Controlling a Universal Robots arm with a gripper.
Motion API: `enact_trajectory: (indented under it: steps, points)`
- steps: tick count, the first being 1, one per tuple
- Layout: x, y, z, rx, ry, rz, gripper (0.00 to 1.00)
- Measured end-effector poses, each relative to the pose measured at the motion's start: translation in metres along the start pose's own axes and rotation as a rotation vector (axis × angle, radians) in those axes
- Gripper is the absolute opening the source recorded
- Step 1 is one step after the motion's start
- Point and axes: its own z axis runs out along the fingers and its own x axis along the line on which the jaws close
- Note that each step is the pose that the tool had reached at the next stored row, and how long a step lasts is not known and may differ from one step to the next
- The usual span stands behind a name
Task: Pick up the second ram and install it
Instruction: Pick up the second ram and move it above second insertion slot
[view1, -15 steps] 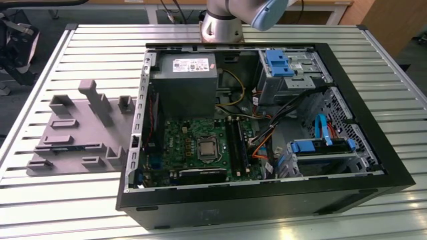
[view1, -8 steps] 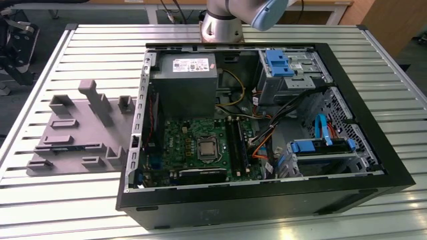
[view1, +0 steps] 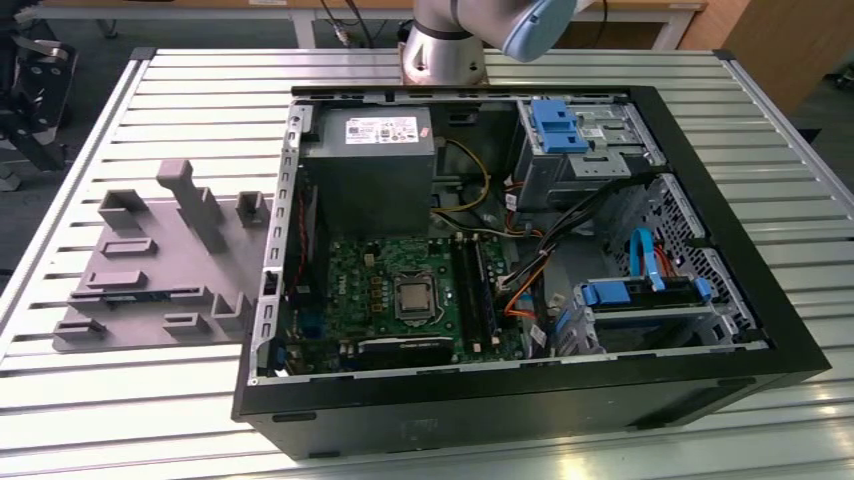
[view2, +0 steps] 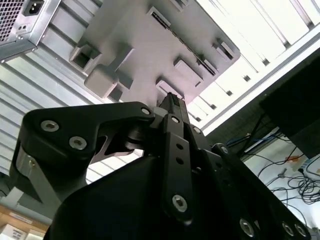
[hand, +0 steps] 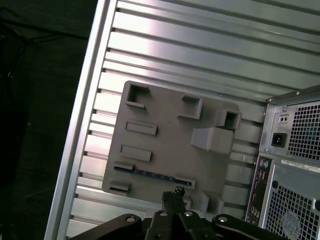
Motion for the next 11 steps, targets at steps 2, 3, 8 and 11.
enact_trajectory:
  steps: [2, 3, 8, 11]
  points:
    - [0.0001, 0.0000, 0.0000, -0.0006, 0.0012, -0.027, 0.11]
    - [0.0001, 0.0000, 0.0000, -0.0010, 0.0018, -0.040, 0.11]
    - [0.0004, 0.0001, 0.0001, -0.0029, 0.0053, -0.119, 0.11]
    - [0.0005, 0.0001, 0.0002, -0.0042, 0.0075, -0.171, 0.11]
